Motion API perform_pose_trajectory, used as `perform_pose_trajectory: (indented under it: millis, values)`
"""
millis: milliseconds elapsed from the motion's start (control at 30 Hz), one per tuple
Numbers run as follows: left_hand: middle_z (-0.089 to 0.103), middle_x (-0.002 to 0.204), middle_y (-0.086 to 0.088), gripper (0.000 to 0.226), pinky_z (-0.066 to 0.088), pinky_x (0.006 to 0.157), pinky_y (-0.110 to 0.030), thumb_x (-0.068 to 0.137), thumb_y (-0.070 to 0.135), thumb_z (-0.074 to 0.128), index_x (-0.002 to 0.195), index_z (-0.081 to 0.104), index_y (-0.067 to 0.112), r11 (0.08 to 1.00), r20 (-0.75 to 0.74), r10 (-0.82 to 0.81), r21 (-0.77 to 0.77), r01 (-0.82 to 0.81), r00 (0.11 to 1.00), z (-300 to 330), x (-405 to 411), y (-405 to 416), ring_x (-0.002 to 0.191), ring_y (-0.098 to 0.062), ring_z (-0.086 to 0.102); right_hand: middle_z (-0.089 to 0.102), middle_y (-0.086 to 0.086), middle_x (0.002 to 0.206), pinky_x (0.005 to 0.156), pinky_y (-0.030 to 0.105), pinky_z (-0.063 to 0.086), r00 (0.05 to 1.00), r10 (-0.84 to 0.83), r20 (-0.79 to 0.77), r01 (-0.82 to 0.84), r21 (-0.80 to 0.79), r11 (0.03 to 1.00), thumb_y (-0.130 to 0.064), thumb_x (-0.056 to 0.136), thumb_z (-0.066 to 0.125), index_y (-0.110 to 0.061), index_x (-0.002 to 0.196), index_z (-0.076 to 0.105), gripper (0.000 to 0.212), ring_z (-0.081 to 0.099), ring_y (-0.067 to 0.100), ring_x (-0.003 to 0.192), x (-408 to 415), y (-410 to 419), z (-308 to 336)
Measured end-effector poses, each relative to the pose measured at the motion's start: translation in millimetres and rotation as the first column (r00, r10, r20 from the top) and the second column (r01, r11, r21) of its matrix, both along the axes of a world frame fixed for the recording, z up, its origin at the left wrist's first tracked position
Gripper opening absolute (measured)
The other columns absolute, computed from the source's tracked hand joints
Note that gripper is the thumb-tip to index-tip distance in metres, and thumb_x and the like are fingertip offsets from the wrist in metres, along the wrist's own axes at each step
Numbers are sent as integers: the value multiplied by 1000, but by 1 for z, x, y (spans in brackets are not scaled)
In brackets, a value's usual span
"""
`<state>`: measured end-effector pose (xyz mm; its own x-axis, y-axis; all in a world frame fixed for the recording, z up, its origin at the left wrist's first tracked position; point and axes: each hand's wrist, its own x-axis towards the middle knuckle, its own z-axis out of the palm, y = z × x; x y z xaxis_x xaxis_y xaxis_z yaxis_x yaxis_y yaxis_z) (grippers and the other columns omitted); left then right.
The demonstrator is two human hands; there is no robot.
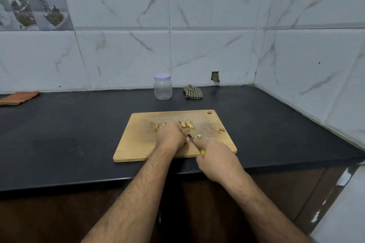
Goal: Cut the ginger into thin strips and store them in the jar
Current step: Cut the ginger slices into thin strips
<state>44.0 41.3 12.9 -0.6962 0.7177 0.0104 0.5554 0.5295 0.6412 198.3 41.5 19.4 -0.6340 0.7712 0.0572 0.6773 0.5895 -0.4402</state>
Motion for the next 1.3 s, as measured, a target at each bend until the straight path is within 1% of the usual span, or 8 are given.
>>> perform_pose_trajectory:
  millis: [133, 200, 333, 600, 800, 1000, 1133, 1300]
  values:
    - [66, 72, 14, 8, 38, 58, -19, 77, 16, 81, 80, 76, 22, 1000, 16, -4, 17, 4, 1000, 1, -1, -2, 77, -1, 57, 54, -8, 141, 88, 30, 46, 1000, 2, 12, -2, 12, 1000, -17, 95, 46, -39, 147, 42, 57, 51, 15, 124, 0, 2, -1]
    - [65, 70, 15, 7, 39, 60, -20, 77, 18, 81, 80, 76, 22, 1000, 19, 2, 6, -2, 1000, 2, 0, -2, 73, 2, 54, 54, -8, 141, 85, 29, 46, 1000, 7, 23, -7, 19, 1000, -17, 96, 46, -40, 148, 41, 57, 52, 15, 123, 0, 2, -1]
    - [67, 75, 15, 8, 44, 72, -23, 77, 20, 82, 81, 76, 23, 1000, 18, 0, -18, 0, 1000, 4, -1, 0, 84, -3, 58, 54, -6, 140, 75, 27, 41, 999, 17, 41, -18, 21, 1000, -16, 96, 46, -42, 147, 40, 58, 53, 16, 119, 1, 3, 1]
    - [63, 69, 15, 4, 43, 72, -23, 81, 22, 79, 79, 75, 23, 998, -4, -24, -53, 23, 1000, 6, -2, -1, 79, -3, 55, 53, -2, 143, 88, 32, 48, 999, 24, 49, -24, -2, 1000, -12, 94, 47, -41, 148, 39, 62, 53, 19, 122, -10, 5, 0]
    - [62, 71, 15, 16, 41, 70, -23, 81, 24, 79, 69, 68, 27, 997, -12, -50, -58, 49, 999, 5, -3, -2, 76, -3, 53, 59, 1, 131, 80, 32, 45, 993, 32, 114, -35, 22, 999, -13, 95, 44, -42, 148, 39, 61, 55, 20, 116, 4, 3, -3]
    - [57, 66, 19, 9, 43, 73, -24, 81, 24, 79, 75, 74, 28, 998, -27, -57, -21, 57, 998, 0, -5, -4, 82, -5, 55, 63, 0, 118, 73, 31, 46, 998, -10, 57, 9, 22, 1000, -16, 95, 45, -42, 144, 43, 55, 56, 18, 98, 6, 3, -4]
    - [59, 67, 17, 22, 42, 70, -23, 81, 24, 79, 63, 67, 29, 999, -20, -39, -18, 39, 999, -1, -5, -3, 81, -5, 56, 60, -3, 132, 81, 30, 47, 1000, -15, -3, 15, -5, 1000, -16, 94, 46, -40, 148, 41, 59, 55, 18, 116, -1, 0, -6]
    - [58, 66, 17, 18, 42, 71, -23, 82, 24, 78, 66, 70, 29, 1000, -22, -29, -4, 29, 999, -3, -5, -3, 80, -5, 56, 53, -5, 143, 87, 29, 47, 1000, -3, -8, 2, -9, 1000, -16, 95, 47, -39, 149, 40, 58, 53, 17, 122, -5, 1, -3]
